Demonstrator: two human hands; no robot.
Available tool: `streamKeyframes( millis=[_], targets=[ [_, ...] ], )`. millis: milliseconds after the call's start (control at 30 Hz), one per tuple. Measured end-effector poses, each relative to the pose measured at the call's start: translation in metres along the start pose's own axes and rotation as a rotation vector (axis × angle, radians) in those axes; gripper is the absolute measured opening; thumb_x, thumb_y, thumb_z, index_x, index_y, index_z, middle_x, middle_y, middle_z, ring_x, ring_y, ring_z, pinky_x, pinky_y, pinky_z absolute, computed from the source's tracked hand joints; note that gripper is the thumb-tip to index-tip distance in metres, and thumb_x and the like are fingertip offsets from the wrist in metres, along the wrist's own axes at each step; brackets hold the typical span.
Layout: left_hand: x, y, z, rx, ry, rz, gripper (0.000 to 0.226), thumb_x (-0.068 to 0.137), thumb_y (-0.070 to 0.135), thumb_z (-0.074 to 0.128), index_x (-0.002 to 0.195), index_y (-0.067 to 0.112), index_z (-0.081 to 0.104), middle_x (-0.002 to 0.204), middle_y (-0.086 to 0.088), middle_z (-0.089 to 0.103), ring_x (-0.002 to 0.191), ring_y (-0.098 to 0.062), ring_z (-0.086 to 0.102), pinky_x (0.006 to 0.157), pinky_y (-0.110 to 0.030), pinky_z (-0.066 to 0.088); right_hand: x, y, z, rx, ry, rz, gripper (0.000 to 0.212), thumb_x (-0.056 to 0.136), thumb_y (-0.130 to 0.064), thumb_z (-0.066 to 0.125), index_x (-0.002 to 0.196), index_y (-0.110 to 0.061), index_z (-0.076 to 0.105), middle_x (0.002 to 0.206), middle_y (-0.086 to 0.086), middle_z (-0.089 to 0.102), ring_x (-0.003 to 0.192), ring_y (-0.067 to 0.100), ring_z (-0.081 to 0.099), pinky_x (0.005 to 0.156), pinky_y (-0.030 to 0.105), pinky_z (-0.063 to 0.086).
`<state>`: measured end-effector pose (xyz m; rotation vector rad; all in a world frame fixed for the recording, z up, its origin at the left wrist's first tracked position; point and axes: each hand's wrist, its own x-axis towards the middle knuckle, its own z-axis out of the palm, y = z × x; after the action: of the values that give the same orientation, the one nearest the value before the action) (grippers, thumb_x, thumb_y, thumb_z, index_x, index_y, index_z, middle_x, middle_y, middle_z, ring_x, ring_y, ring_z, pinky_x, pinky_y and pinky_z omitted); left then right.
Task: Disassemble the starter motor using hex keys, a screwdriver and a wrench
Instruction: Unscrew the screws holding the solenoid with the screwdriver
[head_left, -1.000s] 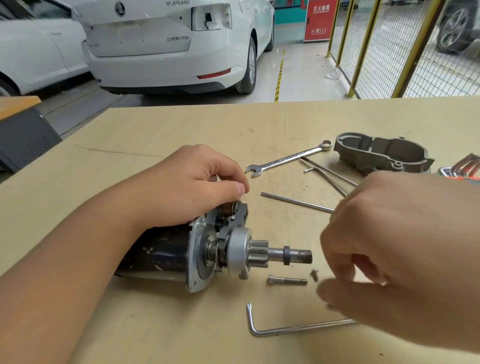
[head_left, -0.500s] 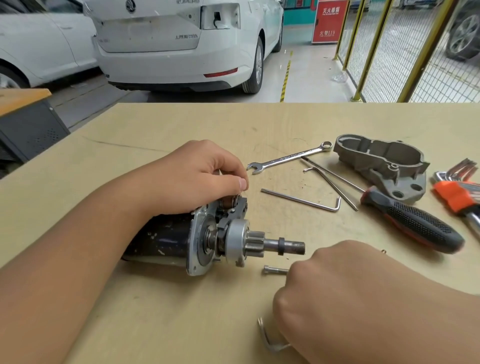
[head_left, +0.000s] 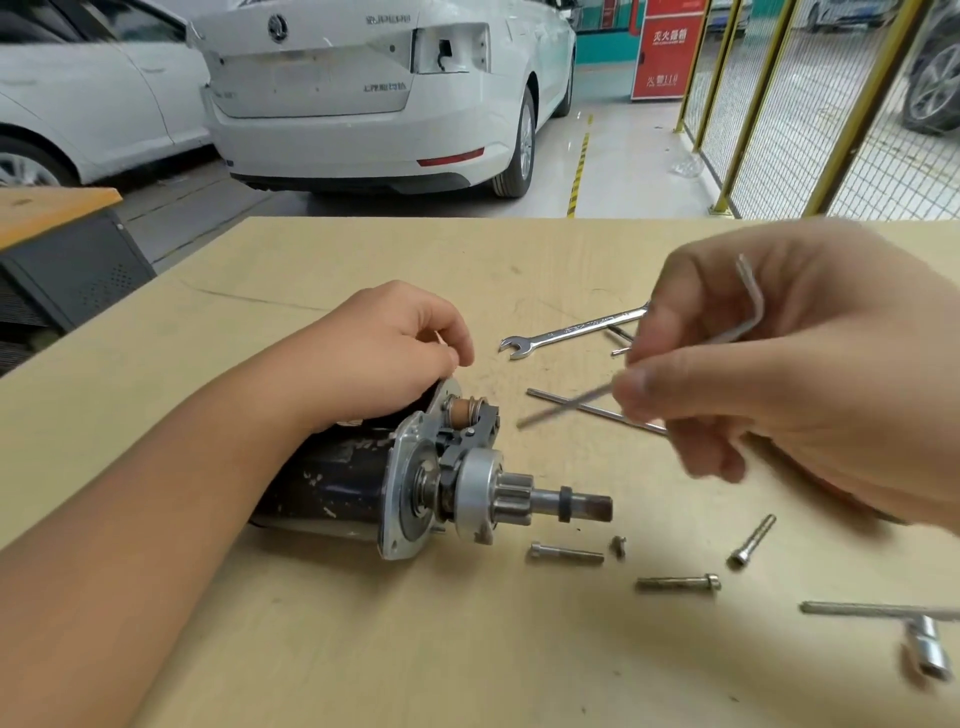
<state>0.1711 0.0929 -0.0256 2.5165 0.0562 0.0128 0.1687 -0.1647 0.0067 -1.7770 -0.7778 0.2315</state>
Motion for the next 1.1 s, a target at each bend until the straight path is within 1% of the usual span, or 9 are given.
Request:
streamKeyframes(
  millis=[167,267,367,467,567,700,833,967,1100],
  targets=[
    [-0.010,0.009,-0.001,-0.157,-0.126,0.025,0.024,0.095,0.010,0.073,0.086,0.031,0.080,0.085,-0.001,0.080,0.075,-0.025,0.070,0.078,-0.044,0.057,0.001,0.032,0.026,0.326,0.093,0.228,0.016,0.065,0.002,0.082,0.069,-0.010,0.073,0.071,0.026,0.071,0.050,0.025,0.066,0.044,0.030,0.050],
    [-0.013,0.014,0.007,-0.224,-0.207,0.051,0.018,0.090,0.006,0.078,0.089,0.024,0.079,0.085,-0.005,0.079,0.075,-0.017,0.070,0.078,-0.040,0.057,0.001,0.038,0.035,0.089,0.027,0.196,0.023,0.082,-0.007,0.080,0.092,-0.028,0.077,0.073,0.014,0.075,0.050,0.018,0.063,0.049,0.030,0.050],
    [-0.014,0.017,0.010,-0.262,-0.243,0.044,0.017,0.083,0.005,0.078,0.088,0.021,0.079,0.085,-0.007,0.079,0.078,-0.018,0.072,0.083,-0.043,0.059,-0.002,0.040,0.037,-0.173,-0.002,0.161,0.014,0.089,-0.026,0.076,0.094,-0.040,0.074,0.067,-0.001,0.073,0.049,0.008,0.059,0.050,0.029,0.048],
    [-0.014,0.014,0.009,-0.266,-0.233,0.033,0.022,0.084,-0.005,0.068,0.086,0.015,0.078,0.085,-0.009,0.079,0.075,-0.013,0.074,0.076,-0.036,0.058,-0.007,0.033,0.032,-0.196,-0.005,0.175,0.003,0.085,-0.031,0.074,0.083,-0.030,0.076,0.051,-0.004,0.061,0.044,0.009,0.052,0.043,0.023,0.041],
    [-0.013,0.011,0.006,-0.267,-0.226,0.040,0.033,0.090,-0.014,0.061,0.087,0.014,0.078,0.084,-0.009,0.079,0.072,-0.011,0.072,0.066,-0.020,0.055,-0.008,0.025,0.026,-0.264,-0.037,0.161,0.011,0.082,-0.026,0.073,0.072,-0.023,0.076,0.040,-0.006,0.047,0.034,0.005,0.037,0.037,0.017,0.031],
    [-0.016,0.012,0.002,-0.325,-0.314,0.098,0.010,0.082,0.005,0.073,0.087,0.011,0.080,0.085,-0.009,0.079,0.072,-0.009,0.070,0.064,-0.016,0.052,-0.013,0.016,0.024,-0.337,-0.089,0.146,0.012,0.081,-0.023,0.068,0.071,-0.022,0.074,0.038,-0.004,0.046,0.031,0.006,0.039,0.034,0.017,0.033],
    [-0.020,0.014,-0.001,-0.284,-0.435,0.169,0.019,0.073,0.021,0.077,0.091,0.013,0.081,0.084,-0.015,0.077,0.071,-0.011,0.069,0.065,-0.019,0.053,-0.018,0.010,0.024,-0.397,-0.114,0.107,0.011,0.075,-0.025,0.064,0.070,-0.025,0.074,0.038,-0.005,0.049,0.031,0.006,0.041,0.034,0.016,0.034],
    [-0.026,0.018,-0.002,-0.130,-0.541,0.196,0.041,0.061,0.047,0.077,0.098,0.030,0.080,0.091,-0.003,0.078,0.076,-0.007,0.070,0.071,-0.027,0.057,-0.020,0.008,0.027,-0.415,-0.152,0.100,0.011,0.075,-0.026,0.063,0.071,-0.025,0.073,0.039,-0.005,0.049,0.032,0.006,0.043,0.034,0.015,0.034],
    [-0.024,0.020,0.000,-0.082,-0.494,0.207,0.032,0.066,0.034,0.070,0.096,0.030,0.080,0.085,-0.010,0.076,0.068,-0.017,0.066,0.066,-0.044,0.057,-0.020,0.012,0.030,-0.379,-0.182,0.105,0.014,0.081,-0.018,0.064,0.070,-0.021,0.071,0.040,-0.003,0.050,0.032,0.007,0.045,0.035,0.016,0.035]
  ],
)
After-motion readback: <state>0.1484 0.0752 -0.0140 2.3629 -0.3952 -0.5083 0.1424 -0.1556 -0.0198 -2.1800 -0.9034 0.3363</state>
